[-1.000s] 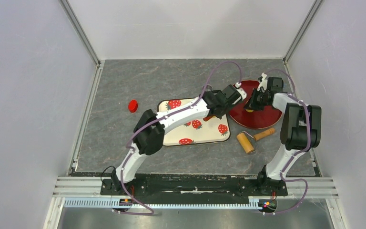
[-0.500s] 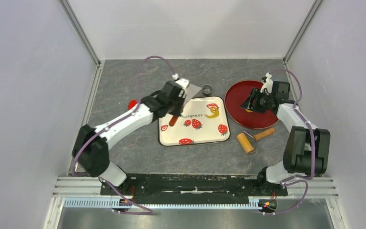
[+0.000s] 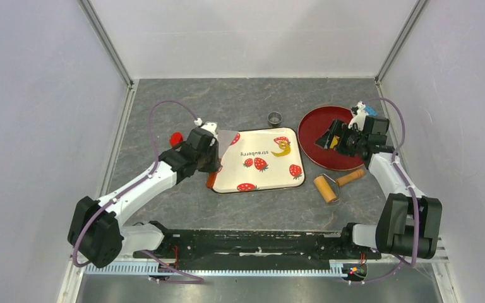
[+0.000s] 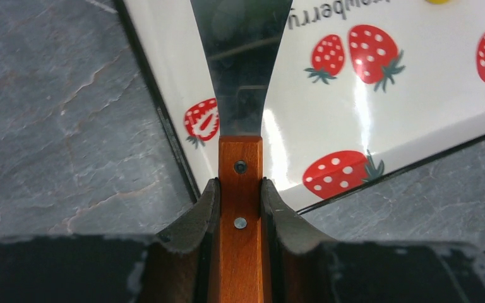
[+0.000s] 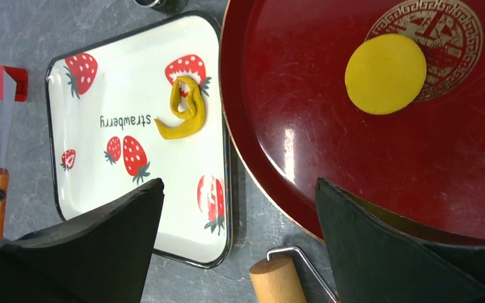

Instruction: Roll out the dumpling wrappers from the dough

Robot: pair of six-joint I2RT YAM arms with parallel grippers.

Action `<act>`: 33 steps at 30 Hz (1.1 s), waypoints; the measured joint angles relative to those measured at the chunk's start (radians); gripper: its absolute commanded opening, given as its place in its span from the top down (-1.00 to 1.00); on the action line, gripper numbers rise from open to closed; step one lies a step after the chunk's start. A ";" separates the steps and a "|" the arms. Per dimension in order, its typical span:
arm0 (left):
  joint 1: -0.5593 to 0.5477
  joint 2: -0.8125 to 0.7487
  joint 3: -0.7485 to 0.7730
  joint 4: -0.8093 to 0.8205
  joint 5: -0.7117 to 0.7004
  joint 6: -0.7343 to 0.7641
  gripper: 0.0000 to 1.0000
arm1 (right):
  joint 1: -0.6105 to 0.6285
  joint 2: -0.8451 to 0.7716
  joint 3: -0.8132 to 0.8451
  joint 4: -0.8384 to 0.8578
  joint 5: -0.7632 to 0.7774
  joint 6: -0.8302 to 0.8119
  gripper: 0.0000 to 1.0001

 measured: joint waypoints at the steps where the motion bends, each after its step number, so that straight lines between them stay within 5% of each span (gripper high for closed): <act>1: 0.018 -0.007 -0.010 -0.005 -0.003 -0.018 0.96 | 0.000 -0.002 -0.010 0.005 -0.003 0.003 -0.86; 18: 0.329 0.082 -0.047 -0.055 -0.022 -0.053 0.95 | 0.000 -0.022 -0.155 0.083 -0.026 0.042 -0.95; 22: 0.337 0.137 -0.047 -0.055 -0.002 -0.051 0.73 | 0.000 -0.030 -0.156 0.092 -0.028 0.043 -0.96; 30: 0.373 0.225 -0.031 -0.050 0.068 -0.049 -0.17 | 0.000 -0.040 -0.156 0.095 -0.029 0.044 -0.96; 33: 0.425 0.228 -0.031 -0.042 0.141 -0.054 -0.26 | 0.000 -0.043 -0.156 0.095 -0.032 0.047 -0.96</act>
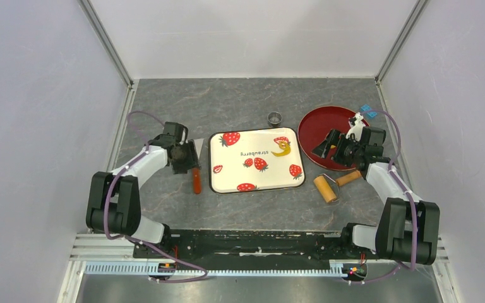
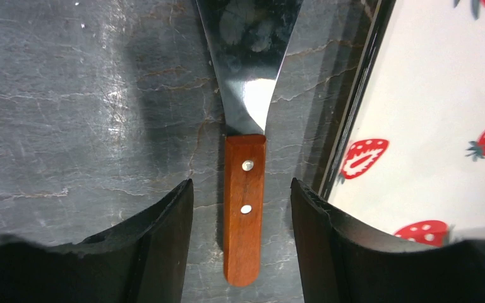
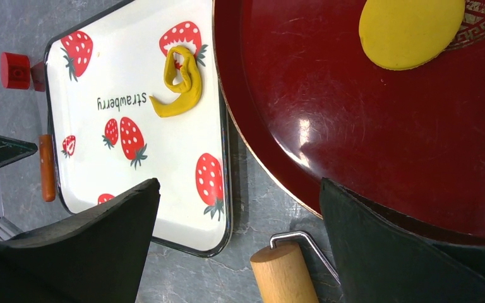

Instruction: Roll out the dumpling wrappers from the dough

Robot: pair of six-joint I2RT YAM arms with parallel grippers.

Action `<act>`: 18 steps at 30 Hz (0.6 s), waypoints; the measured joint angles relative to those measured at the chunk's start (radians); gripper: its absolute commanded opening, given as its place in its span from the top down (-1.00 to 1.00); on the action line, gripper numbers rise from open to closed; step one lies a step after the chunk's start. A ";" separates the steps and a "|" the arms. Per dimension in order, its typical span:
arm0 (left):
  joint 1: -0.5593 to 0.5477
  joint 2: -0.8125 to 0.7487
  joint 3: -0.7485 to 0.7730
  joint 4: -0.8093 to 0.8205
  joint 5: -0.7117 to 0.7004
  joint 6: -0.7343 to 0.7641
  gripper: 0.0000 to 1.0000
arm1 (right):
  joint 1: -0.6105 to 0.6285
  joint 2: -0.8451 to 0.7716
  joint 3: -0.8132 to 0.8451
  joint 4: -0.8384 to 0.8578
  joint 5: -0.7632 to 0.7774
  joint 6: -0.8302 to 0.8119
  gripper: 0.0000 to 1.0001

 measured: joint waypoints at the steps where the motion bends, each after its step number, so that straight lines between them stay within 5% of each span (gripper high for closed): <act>1: 0.021 0.000 0.000 0.007 0.026 0.000 -0.27 | 0.000 -0.002 0.000 0.000 0.000 0.001 -0.96; 6: 0.082 -0.001 0.000 0.024 0.129 -0.002 -0.48 | 0.000 -0.004 0.000 0.000 -0.006 0.004 -0.96; 18: 0.126 -0.160 -0.068 0.156 0.298 -0.021 -0.52 | 0.000 -0.004 -0.004 0.003 -0.008 0.002 -0.96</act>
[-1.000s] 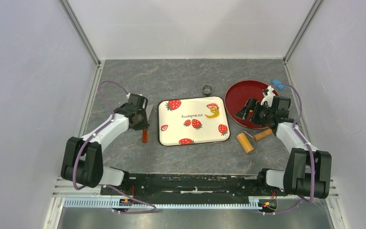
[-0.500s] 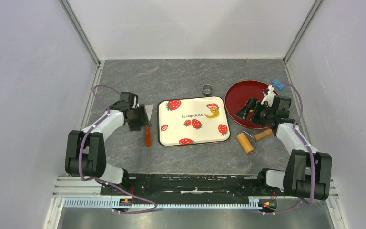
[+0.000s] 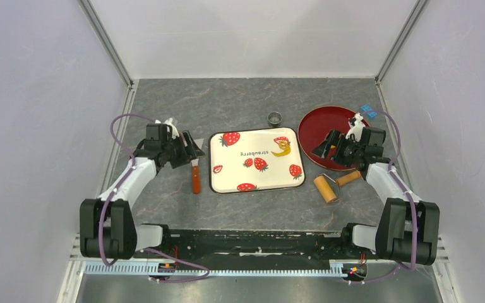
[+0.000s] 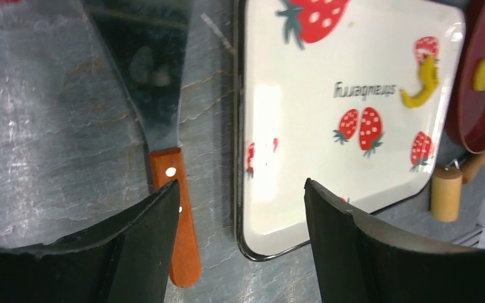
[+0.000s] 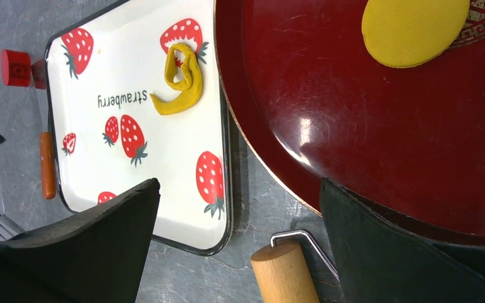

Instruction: Roll out the dumpling wrappers from the dough

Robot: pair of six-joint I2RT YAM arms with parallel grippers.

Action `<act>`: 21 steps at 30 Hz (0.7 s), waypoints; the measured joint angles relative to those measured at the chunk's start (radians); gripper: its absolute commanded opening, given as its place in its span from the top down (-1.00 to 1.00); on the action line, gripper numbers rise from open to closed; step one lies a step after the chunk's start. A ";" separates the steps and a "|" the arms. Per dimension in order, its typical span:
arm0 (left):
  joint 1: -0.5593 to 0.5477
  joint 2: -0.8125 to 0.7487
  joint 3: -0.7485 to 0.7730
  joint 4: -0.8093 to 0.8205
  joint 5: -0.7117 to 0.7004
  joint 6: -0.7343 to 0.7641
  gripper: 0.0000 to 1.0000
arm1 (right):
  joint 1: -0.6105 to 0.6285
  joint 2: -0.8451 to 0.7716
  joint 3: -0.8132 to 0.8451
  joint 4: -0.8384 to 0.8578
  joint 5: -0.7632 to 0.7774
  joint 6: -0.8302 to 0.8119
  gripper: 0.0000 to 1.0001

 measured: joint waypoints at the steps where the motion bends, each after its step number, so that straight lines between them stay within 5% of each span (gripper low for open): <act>1: 0.001 -0.027 -0.014 0.020 0.008 0.000 -0.51 | 0.000 0.000 0.000 -0.002 0.000 -0.003 -0.96; 12: 0.003 -0.495 -0.271 0.344 0.051 0.002 -0.54 | 0.000 -0.131 0.000 -0.050 0.097 -0.087 -0.96; 21: 0.003 -0.553 -0.316 0.360 -0.058 0.058 -0.55 | 0.000 -0.404 -0.079 0.015 0.296 -0.154 -0.96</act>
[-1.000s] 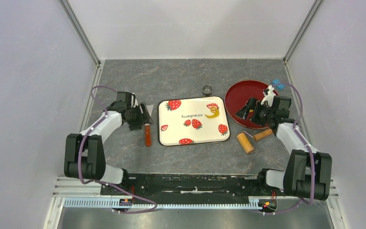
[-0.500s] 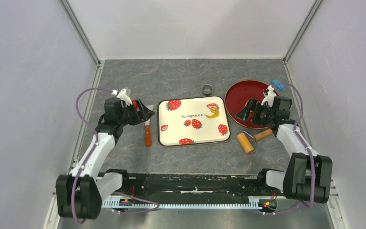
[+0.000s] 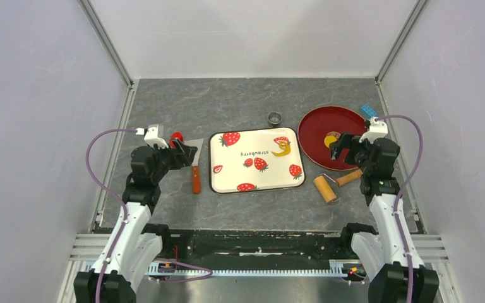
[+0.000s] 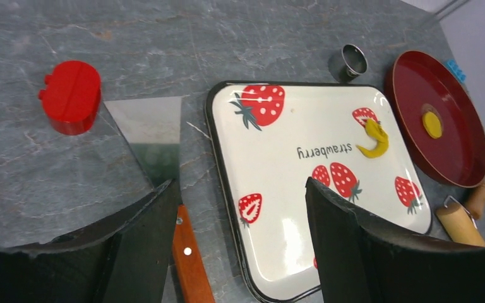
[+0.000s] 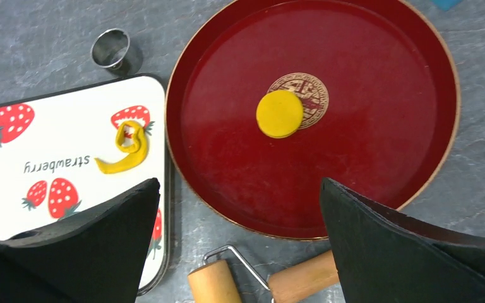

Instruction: Roll out the dumpling wrappers from the dough

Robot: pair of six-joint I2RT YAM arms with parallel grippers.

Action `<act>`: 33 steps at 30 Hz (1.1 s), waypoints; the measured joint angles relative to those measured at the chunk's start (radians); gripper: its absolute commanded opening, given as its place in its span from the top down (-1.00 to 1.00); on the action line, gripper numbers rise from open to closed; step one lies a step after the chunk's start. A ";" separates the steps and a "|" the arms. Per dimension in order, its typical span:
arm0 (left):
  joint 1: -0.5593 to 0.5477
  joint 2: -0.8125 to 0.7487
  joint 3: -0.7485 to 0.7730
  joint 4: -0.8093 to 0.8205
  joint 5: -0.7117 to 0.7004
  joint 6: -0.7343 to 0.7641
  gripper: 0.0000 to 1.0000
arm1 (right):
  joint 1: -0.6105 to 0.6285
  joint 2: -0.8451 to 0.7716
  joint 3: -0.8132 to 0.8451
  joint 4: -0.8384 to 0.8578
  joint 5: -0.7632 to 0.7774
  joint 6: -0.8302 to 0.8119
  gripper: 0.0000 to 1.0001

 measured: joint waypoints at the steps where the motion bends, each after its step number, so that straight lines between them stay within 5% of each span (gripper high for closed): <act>1: 0.000 -0.005 -0.001 -0.002 -0.016 0.005 -0.55 | 0.000 -0.023 -0.019 0.014 0.015 -0.003 -0.96; 12: 0.000 0.008 -0.039 0.033 -0.173 0.129 -0.58 | 0.000 -0.083 -0.243 0.244 0.093 -0.018 -0.96; 22: 0.000 0.135 -0.233 0.363 -0.291 0.190 -0.59 | 0.000 -0.033 -0.535 0.596 0.161 -0.067 -0.96; 33: 0.000 0.392 -0.232 0.621 -0.334 0.277 -0.59 | 0.000 0.193 -0.535 1.089 0.270 -0.098 -0.96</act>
